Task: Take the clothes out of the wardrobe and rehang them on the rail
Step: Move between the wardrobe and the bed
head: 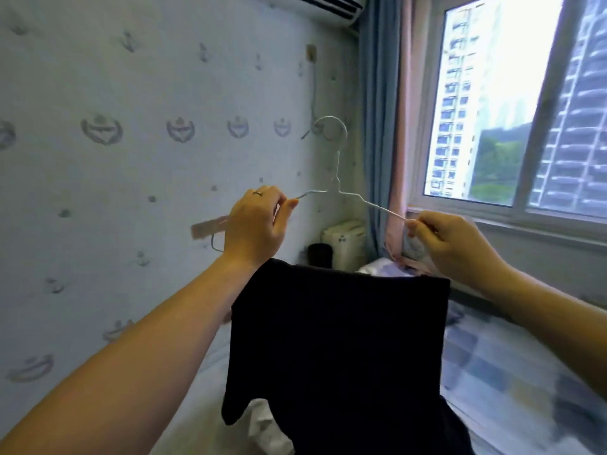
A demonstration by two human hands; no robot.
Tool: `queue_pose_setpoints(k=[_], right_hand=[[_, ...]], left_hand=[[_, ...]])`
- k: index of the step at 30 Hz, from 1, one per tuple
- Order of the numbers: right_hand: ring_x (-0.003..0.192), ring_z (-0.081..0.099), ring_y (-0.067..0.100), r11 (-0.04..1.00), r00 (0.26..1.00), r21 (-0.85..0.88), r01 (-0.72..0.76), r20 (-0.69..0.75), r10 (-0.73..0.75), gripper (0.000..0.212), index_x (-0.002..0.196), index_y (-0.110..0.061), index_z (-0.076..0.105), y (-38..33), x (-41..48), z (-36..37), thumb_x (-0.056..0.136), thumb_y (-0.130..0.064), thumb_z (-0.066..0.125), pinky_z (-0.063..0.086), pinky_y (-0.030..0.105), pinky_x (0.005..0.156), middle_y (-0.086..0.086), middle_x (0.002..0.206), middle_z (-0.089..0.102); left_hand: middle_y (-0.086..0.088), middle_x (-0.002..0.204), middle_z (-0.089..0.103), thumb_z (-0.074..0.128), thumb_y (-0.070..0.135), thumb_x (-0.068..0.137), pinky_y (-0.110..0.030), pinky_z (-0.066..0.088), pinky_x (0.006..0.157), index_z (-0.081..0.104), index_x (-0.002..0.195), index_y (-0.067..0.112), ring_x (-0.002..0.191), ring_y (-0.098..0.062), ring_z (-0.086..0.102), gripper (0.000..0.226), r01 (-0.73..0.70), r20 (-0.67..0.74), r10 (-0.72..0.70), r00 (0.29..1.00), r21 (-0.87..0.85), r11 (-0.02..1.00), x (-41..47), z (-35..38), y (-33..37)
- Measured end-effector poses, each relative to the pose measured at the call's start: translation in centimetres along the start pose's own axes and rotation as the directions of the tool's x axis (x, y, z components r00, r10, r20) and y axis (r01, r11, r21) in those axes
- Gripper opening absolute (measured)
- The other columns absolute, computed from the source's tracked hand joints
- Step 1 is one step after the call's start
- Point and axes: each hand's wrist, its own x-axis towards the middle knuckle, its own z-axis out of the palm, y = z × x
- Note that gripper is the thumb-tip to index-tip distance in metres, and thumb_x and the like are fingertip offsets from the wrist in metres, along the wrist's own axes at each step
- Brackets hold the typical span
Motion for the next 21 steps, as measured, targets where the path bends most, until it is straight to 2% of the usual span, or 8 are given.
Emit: queue_pose_setpoints(k=[2,5,8,10,16,21], right_hand=[[0.060,0.057,0.026,0.992,0.994,-0.065,-0.112,-0.012,0.112,0.031,0.073,-0.013,0.064,3.4,-2.1,-0.7,0.096,-0.031,0.055,0.042,0.037,0.059,-0.001,0.062,0.061],[0.064,0.060,0.025,0.942,0.955,-0.160,-0.295,-0.027,0.295,0.030,0.075,-0.013,0.066,7.8,-5.7,-2.1,0.097,-0.031,0.057,0.044,0.034,0.058,0.001,0.066,0.063],[0.065,0.058,0.023,0.868,0.898,-0.230,-0.439,-0.072,0.435,0.031,0.076,-0.015,0.065,11.0,-9.8,-3.3,0.097,-0.037,0.056,0.045,0.036,0.058,0.000,0.066,0.061],[0.066,0.058,0.023,0.810,0.848,-0.255,-0.529,-0.130,0.513,0.031,0.076,-0.018,0.064,12.7,-12.7,-3.8,0.095,-0.041,0.056,0.048,0.040,0.062,0.000,0.068,0.063],[0.060,0.055,0.011,0.625,0.686,-0.287,-0.726,-0.238,0.688,0.028,0.075,-0.019,0.063,14.9,-22.0,-5.4,0.096,-0.037,0.057,0.046,0.041,0.059,-0.006,0.062,0.058],[0.063,0.057,0.016,0.420,0.506,-0.299,-0.857,-0.328,0.798,0.026,0.076,-0.021,0.064,14.5,-28.3,-7.1,0.095,-0.038,0.057,0.044,0.037,0.058,-0.007,0.064,0.060]], left_hand=[[0.006,0.074,0.047,0.055,0.037,0.099,-0.027,0.030,0.056,0.051,0.079,0.017,0.067,-0.017,0.045,0.029,0.031,0.073,-0.022,0.997,-0.116,0.993,-0.7,5.3,1.4],[-0.001,0.077,0.056,0.053,0.041,0.098,-0.036,0.042,0.058,0.055,0.082,0.016,0.073,-0.026,0.052,0.030,0.092,0.177,-0.045,0.983,-0.263,0.960,-2.4,12.8,3.8],[-0.006,0.078,0.060,0.058,0.035,0.098,-0.040,0.041,0.064,0.059,0.082,0.014,0.075,-0.028,0.053,0.026,0.121,0.259,-0.012,0.966,-0.408,0.905,-4.5,18.9,7.1],[-0.005,0.074,0.058,0.057,0.036,0.097,-0.039,0.037,0.066,0.059,0.080,0.014,0.072,-0.026,0.051,0.028,0.145,0.319,0.026,0.947,-0.500,0.854,-6.0,22.4,9.4],[0.007,0.068,0.048,0.055,0.042,0.097,-0.034,0.036,0.061,0.054,0.074,0.018,0.068,-0.018,0.047,0.033,0.241,0.479,0.191,0.857,-0.700,0.672,-11.6,30.0,16.0],[0.010,0.070,0.047,0.060,0.040,0.097,-0.023,0.033,0.060,0.053,0.075,0.020,0.069,-0.014,0.047,0.030,0.284,0.537,0.353,0.766,-0.776,0.563,-15.1,33.4,21.7]])
